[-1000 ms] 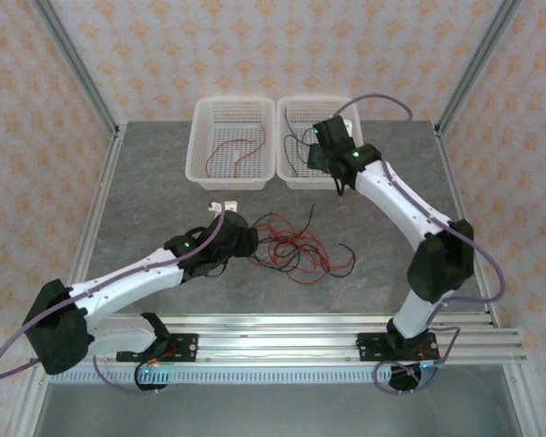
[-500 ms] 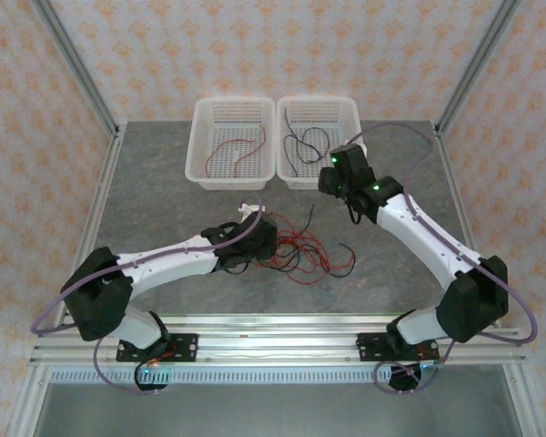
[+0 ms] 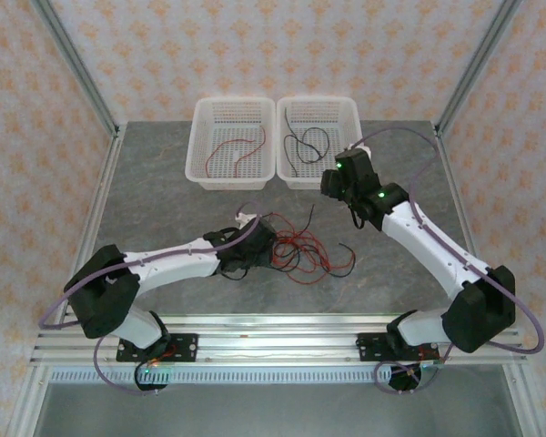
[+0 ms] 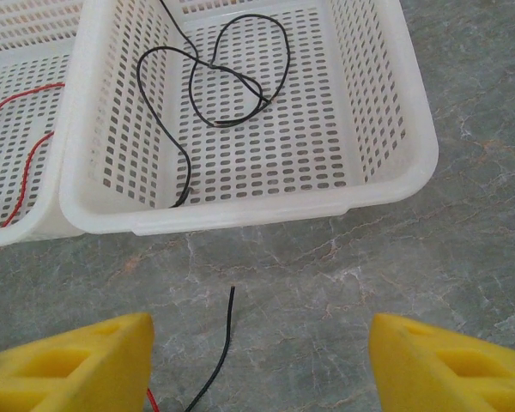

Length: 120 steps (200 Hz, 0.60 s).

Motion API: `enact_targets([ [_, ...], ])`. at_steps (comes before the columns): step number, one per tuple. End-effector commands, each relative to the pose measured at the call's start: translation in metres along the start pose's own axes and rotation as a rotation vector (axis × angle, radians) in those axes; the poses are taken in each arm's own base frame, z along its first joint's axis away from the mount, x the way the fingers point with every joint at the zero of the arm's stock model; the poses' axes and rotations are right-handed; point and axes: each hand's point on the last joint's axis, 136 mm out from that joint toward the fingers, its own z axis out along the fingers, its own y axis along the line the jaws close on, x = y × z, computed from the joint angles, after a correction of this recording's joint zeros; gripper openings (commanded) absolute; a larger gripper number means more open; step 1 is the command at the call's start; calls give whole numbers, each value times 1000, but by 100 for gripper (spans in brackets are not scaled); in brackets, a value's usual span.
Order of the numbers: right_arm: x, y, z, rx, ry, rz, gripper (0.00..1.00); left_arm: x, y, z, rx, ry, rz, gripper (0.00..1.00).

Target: Untangle the cables

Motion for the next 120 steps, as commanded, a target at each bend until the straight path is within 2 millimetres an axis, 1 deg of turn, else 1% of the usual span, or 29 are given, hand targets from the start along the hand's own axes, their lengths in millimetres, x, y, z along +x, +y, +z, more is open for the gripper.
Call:
enact_targets([
  [1, -3, 2, -5, -18, -20, 19, 66, -4, -19, -2, 74, -21, -23, 41],
  [21, -2, 2, -6, -18, -20, 19, 66, -8, -35, 1, 97, -27, 7, 40],
  [36, -1, 1, -6, -17, -19, 18, 66, -10, -40, 7, 92, -23, 26, 39],
  [55, 0, 0, -7, -14, -19, 17, 66, -9, -40, 18, 70, -22, 42, 37],
  [91, 0, -3, -10, -5, -21, 15, 66, -15, -33, 34, -12, -44, 81, 28],
  [120, 0, -4, -12, -2, -25, 16, 66, -19, -36, 42, -16, -56, 86, 27],
])
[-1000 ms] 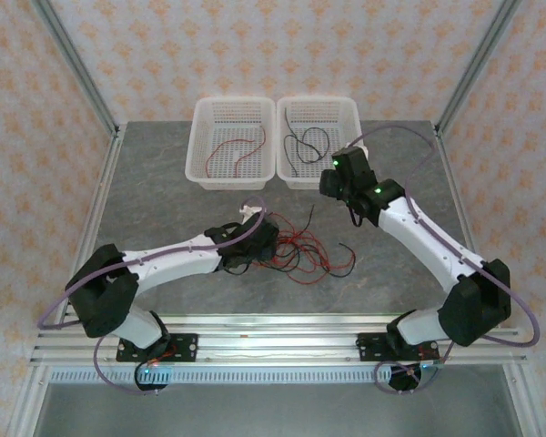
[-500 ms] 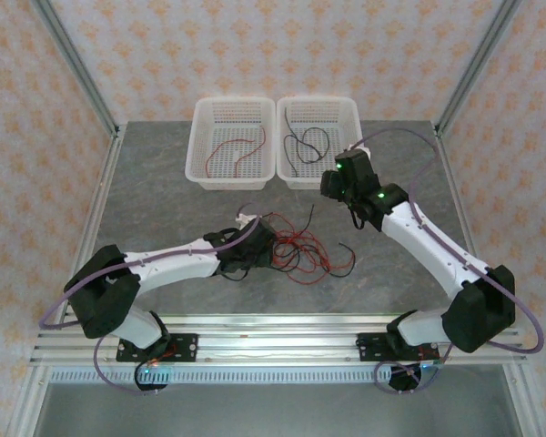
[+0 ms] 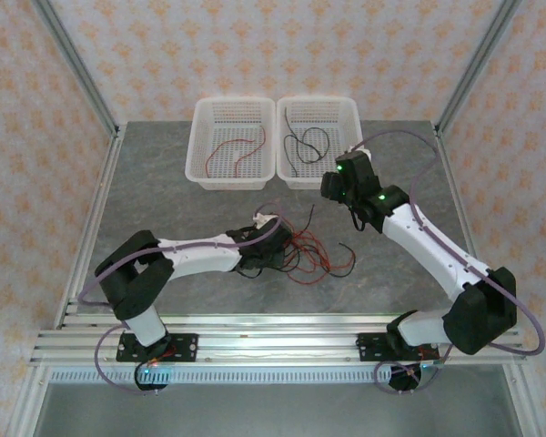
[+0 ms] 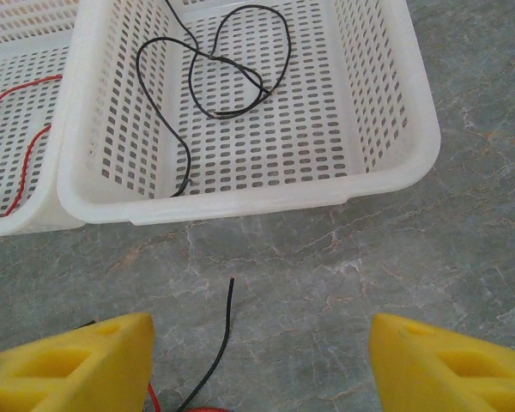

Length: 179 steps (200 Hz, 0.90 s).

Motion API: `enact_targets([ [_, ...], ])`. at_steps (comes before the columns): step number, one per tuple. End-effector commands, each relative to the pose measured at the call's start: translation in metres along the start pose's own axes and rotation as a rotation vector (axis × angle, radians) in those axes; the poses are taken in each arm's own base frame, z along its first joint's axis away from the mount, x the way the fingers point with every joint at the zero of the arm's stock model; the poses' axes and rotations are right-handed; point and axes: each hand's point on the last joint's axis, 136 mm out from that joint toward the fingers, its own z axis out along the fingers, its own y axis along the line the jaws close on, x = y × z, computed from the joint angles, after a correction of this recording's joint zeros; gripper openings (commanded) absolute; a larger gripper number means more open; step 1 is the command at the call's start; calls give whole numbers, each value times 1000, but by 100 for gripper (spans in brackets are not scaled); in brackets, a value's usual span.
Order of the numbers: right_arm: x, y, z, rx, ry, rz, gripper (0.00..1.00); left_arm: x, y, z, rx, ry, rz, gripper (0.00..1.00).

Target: Untangle the cables

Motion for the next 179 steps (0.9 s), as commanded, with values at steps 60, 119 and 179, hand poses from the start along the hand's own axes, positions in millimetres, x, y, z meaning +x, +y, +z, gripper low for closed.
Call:
enact_targets([
  [60, -4, -2, -10, 0, -22, 16, 66, -19, -5, 12, 7, -67, 7, 23],
  [119, 11, 4, -11, -59, 19, 40, 66, -43, -9, -9, 16, -147, 13, 0],
  [179, 94, 58, 2, -444, 220, 234, 64, -86, -37, -82, 120, -251, 53, 0],
])
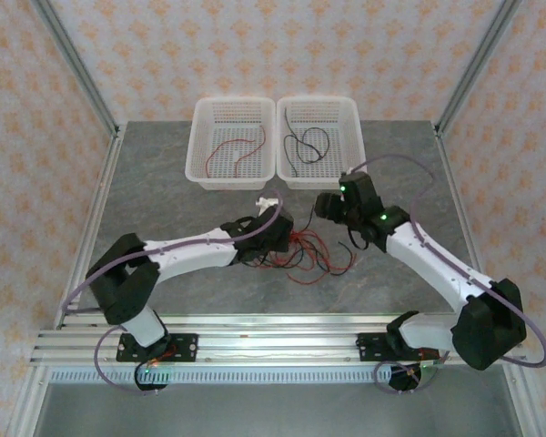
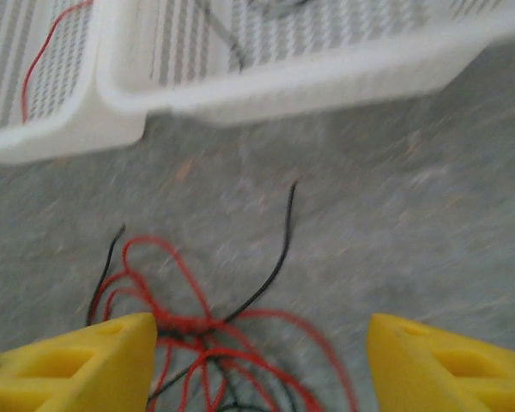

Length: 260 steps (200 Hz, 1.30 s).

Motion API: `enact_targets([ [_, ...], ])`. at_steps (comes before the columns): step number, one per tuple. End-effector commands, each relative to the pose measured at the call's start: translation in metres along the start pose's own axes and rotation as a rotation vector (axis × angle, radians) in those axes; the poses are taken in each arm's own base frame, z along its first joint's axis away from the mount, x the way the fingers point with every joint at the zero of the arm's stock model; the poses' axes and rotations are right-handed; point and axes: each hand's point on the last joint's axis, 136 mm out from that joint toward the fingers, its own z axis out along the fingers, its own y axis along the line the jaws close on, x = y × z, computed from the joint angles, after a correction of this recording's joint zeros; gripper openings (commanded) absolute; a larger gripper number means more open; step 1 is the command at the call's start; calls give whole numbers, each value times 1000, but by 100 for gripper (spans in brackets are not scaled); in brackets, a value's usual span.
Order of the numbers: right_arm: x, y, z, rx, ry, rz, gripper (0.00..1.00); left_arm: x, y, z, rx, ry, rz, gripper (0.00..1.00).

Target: Untangle the cables

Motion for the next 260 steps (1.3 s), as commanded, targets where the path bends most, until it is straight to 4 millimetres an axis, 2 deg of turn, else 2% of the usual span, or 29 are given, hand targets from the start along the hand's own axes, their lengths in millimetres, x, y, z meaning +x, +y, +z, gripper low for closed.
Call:
enact_targets([
  [1, 25, 38, 8, -248, 69, 129, 64, -33, -13, -33, 29, -76, 32, 0],
  [20, 40, 42, 18, -305, 85, 234, 63, -41, -21, -45, 54, -87, 58, 0],
  [37, 42, 42, 25, -319, 80, 289, 63, -45, -26, -52, 73, -96, 67, 0],
  [63, 46, 39, 37, -299, 89, 320, 63, -54, -29, -64, 91, -122, 69, 0],
  [96, 66, 32, 61, -255, 133, 342, 61, -74, -35, -85, 105, -178, 74, 0],
  [127, 88, 26, 77, -203, 177, 335, 50, -95, -38, -103, 98, -233, 88, 0],
  [157, 101, 17, 82, -154, 193, 319, 33, -115, -42, -119, 88, -284, 108, 0],
  [204, 111, -3, 82, -77, 185, 292, 24, -167, -52, -154, 39, -404, 151, 0],
  [260, 115, -25, 94, 24, 159, 253, 7, -242, -61, -214, -5, -598, 159, 0],
])
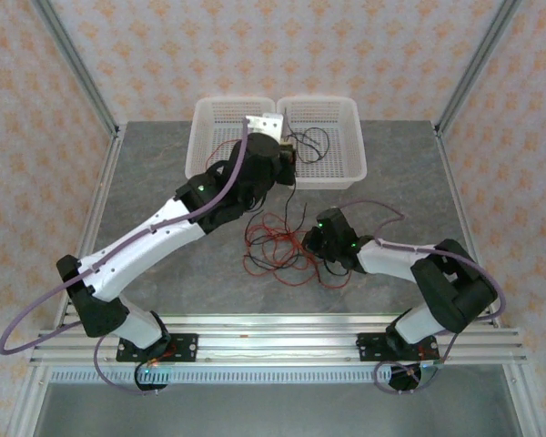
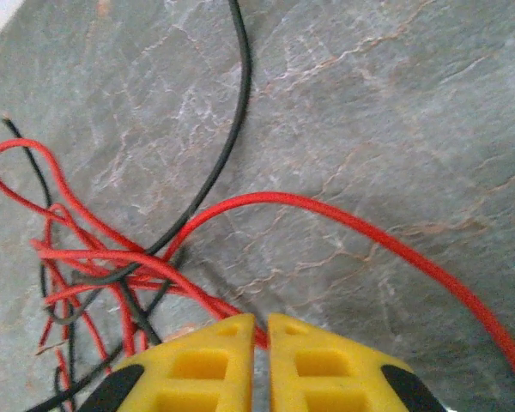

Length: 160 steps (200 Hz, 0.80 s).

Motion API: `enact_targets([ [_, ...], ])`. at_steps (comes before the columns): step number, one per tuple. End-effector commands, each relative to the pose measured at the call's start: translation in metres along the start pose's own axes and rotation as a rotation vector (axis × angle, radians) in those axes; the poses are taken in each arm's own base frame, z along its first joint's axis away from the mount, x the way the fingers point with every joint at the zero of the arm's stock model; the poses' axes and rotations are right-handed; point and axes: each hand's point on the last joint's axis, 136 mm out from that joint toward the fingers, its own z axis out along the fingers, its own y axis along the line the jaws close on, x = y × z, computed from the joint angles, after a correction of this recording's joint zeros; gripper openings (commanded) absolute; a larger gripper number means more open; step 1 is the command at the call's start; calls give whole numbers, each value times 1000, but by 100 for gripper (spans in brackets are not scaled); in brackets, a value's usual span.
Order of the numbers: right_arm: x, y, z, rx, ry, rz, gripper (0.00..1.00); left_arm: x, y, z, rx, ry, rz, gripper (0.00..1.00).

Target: Untangle the cables

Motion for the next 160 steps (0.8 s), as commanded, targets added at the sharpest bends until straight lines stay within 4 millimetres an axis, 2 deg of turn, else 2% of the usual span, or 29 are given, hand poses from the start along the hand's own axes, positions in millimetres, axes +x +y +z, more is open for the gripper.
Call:
enact_targets([
  [1, -2, -24, 7, 101, -36, -31, 7, -33, 14, -5, -83, -66, 61, 0],
  [51, -14, -37, 17, 180, -63, -70, 4, -94, 11, -30, -74, -205, 45, 0],
  [83, -19, -37, 17, 178, -70, -64, 4, -119, 9, -40, -65, -279, 49, 0],
  [110, -26, -30, 6, 175, -92, -79, 7, -129, 12, -29, -63, -307, 44, 0],
  [138, -36, -22, -12, 174, -126, -99, 11, -136, 22, -6, -71, -320, 35, 0],
  [160, -41, -13, -29, 156, -142, -121, 18, -140, 26, 10, -66, -344, 34, 0],
])
